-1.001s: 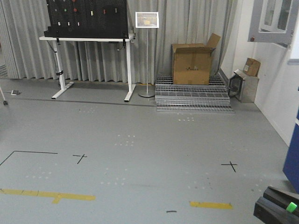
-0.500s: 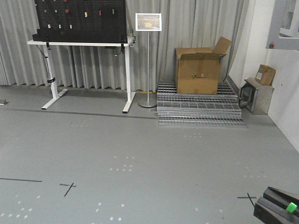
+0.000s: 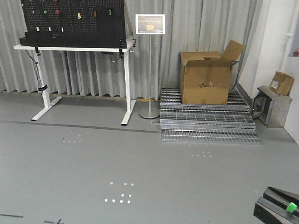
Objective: Sort red and green spoons into left cabinet
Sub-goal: 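Turn the base toward the open white cabinet with the blue tray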
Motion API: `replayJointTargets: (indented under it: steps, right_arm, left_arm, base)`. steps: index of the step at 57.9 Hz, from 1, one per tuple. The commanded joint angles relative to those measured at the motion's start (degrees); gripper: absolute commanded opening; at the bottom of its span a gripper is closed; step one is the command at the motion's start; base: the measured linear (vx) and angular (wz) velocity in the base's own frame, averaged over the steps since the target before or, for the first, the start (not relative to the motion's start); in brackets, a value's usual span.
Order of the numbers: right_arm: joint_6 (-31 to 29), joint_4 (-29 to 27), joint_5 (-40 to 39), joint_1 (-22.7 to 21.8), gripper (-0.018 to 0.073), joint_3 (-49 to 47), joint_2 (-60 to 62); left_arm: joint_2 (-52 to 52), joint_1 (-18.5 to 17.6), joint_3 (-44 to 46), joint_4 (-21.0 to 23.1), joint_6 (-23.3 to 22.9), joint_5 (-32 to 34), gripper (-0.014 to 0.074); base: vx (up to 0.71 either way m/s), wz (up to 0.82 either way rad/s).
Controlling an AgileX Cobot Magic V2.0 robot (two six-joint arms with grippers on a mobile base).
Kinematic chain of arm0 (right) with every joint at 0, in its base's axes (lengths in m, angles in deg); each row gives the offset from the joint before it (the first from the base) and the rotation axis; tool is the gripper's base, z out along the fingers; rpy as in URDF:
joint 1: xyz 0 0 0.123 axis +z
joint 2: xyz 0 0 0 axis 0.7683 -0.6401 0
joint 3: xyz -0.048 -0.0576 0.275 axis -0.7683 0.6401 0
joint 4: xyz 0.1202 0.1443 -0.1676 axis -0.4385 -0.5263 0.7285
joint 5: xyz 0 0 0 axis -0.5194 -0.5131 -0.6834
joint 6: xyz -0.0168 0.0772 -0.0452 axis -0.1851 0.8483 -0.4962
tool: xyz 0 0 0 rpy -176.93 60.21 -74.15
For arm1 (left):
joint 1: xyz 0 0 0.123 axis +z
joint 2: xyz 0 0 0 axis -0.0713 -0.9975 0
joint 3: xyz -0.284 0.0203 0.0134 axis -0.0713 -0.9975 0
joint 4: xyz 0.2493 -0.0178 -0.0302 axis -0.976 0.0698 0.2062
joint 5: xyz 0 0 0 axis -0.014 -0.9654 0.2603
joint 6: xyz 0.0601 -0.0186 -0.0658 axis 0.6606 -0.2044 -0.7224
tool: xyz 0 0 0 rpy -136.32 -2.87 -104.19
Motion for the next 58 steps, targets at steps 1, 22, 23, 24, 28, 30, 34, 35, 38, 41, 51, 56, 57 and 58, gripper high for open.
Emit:
replayJointTargets:
  steps: [1,22,23,24,28,30,34,35,38,41,51,56,57,58]
  right_arm:
    - [-0.08,-2.31,-0.92,-0.02,-0.0003,-1.7,-0.16]
    - [-0.08,-2.31,-0.93,-0.02,-0.0003,-1.7,-0.16]
    - [-0.08,-2.31,-0.93,-0.02,-0.0003,-1.7,-0.16]
    - [-0.08,-2.31,-0.93,-0.02,-0.0003,-1.7,-0.16]
    - [-0.08,-2.35,-0.99,-0.02,-0.0003,-1.7,-0.16]
    - [-0.08,-2.35,-0.99,-0.02,-0.0003,-1.7,-0.16]
    - [-0.08,-2.35,-0.99,-0.02,-0.0003,-1.7,-0.16]
    - [-0.08,-2.35,-0.99,-0.02,-0.0003,-1.7,-0.16]
    - [-0.08,-2.35,-0.99,-0.02,-0.0003,-1.7,-0.16]
    - [-0.08,-2.35,-0.99,-0.02,-0.0003,-1.7,-0.16]
    - [-0.08,-2.35,-0.94,-0.02,-0.0003,-1.7,-0.16]
    - [-0.08,-2.35,-0.99,-0.02,-0.0003,-1.7,-0.16]
    - [-0.08,-2.35,-0.99,-0.02,-0.0003,-1.7,-0.16]
    - [-0.08,-2.35,-0.99,-0.02,-0.0003,-1.7,-0.16]
  left_arm:
    - [-0.27,-0.09,1.62,0.46,-0.28,4.94,-0.0003]
    - [-0.27,-0.09,1.62,0.46,-0.28,5.0,-0.0003]
    - [-0.27,-0.09,1.62,0.46,-0.28,5.0,-0.0003]
    - [-0.27,-0.09,1.62,0.46,-0.28,5.0,-0.0003]
    - [-0.27,-0.09,1.62,0.46,-0.28,5.0,-0.0003]
    - [-0.27,-0.09,1.62,0.46,-0.28,5.0,-0.0003]
    - [-0.27,-0.09,1.62,0.46,-0.28,5.0,-0.0003]
    - [-0.27,-0.09,1.62,0.46,-0.28,5.0,-0.0003]
    - [-0.27,-0.09,1.62,0.46,-0.28,4.96,-0.0003]
    - [-0.27,-0.09,1.62,0.46,-0.28,4.96,-0.0003]
    - [-0.27,-0.09,1.62,0.46,-0.28,4.96,-0.0003]
    - [-0.27,-0.09,1.62,0.46,-0.28,4.96,-0.0003]
    - [-0.27,-0.09,1.62,0.46,-0.28,4.96,-0.0003]
    - [-0.27,-0.09,1.62,0.46,-0.28,4.96,-0.0003]
  base:
    - [0.67,0.02]
    - [0.67,-0.02]
    - [0.67,-0.08]
    - [0.67,-0.09]
    - [0.67,-0.11]
    - [0.67,-0.12]
    - [0.67,-0.13]
    - [0.66,-0.14]
    - [0.66,-0.15]
    - [0.65,-0.16]
    - [0.63,-0.19]
    - [0.62,-0.2]
    - [0.62,-0.21]
    - [0.62,-0.22]
